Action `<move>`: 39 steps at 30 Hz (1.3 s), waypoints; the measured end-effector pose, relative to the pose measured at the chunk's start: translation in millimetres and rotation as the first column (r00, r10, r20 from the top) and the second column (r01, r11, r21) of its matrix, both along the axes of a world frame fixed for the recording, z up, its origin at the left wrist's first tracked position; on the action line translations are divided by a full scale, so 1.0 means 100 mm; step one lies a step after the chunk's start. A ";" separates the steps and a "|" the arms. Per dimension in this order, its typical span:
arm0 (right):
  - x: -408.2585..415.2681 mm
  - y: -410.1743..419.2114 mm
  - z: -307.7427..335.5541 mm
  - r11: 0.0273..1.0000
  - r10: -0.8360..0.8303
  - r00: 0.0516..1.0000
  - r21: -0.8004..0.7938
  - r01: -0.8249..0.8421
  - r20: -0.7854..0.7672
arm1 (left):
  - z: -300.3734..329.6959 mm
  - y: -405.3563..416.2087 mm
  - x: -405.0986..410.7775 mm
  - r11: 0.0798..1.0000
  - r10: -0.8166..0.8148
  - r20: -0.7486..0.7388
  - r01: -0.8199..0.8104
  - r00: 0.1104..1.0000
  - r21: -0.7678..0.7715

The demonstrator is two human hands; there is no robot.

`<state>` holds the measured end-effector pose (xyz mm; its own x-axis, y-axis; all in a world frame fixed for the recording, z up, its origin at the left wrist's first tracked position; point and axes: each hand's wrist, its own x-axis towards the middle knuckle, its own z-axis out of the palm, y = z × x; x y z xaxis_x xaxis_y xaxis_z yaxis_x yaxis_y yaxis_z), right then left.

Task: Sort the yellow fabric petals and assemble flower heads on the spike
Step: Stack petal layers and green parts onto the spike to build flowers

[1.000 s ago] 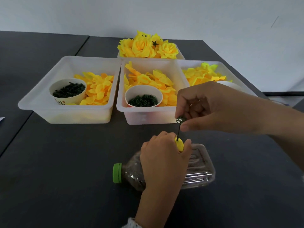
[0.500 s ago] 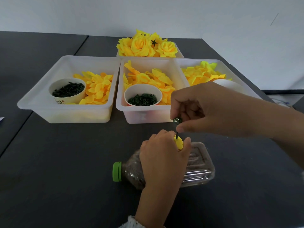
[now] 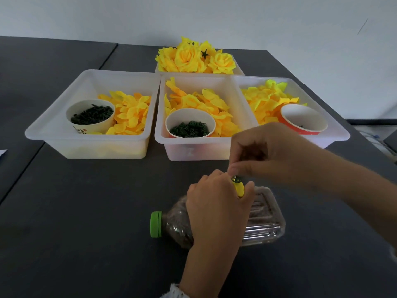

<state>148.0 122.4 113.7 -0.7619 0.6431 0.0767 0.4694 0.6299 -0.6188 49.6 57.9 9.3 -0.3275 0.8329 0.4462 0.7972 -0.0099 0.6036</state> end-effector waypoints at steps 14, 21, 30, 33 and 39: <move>0.05 -0.19 -0.54 0.963 -0.252 0.944 -0.156 0.222 -0.214 | -0.05 0.07 -0.13 0.938 -0.240 0.021 0.237 0.971 -0.252; 0.06 -0.19 -0.60 0.952 -0.271 0.940 -0.201 0.231 -0.205 | -0.03 0.05 -0.17 0.925 -0.272 0.073 0.282 0.959 -0.255; 0.13 0.96 -0.12 0.973 -0.077 0.993 -0.211 0.095 0.090 | -0.04 0.02 -0.06 0.922 -0.126 0.105 0.156 0.986 -0.356; -0.16 1.42 -0.38 0.933 -0.266 0.937 0.304 0.192 0.225 | -0.04 0.03 -0.03 0.933 -0.082 0.084 0.106 0.993 -0.343; -0.43 1.82 -0.59 0.866 -0.290 0.898 0.490 0.098 0.332 | -0.06 0.04 -0.05 0.958 -0.073 0.068 0.089 0.995 -0.273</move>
